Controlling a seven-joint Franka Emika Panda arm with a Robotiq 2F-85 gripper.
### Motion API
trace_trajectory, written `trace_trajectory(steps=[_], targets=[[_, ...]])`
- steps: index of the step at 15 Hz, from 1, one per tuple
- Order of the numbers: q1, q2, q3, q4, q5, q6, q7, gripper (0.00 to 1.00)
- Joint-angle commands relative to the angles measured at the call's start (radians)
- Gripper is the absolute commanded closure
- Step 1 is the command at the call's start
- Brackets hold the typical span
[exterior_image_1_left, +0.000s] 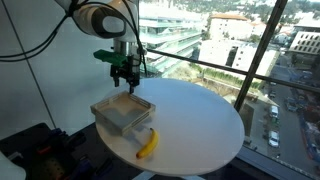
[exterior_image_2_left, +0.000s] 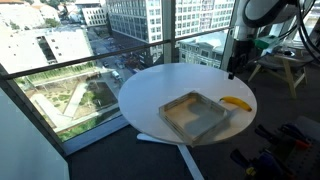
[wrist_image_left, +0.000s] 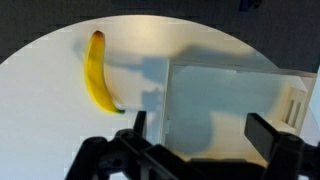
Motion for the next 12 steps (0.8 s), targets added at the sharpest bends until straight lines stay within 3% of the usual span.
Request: trace_trajectory(steps=[1,12], targets=[[0.015,-0.039,0.013,-0.008,-0.001,-0.025,0.038,0.0],[0.05,-0.076,0.04,-0.006,0.009,-0.021,0.035,0.0]])
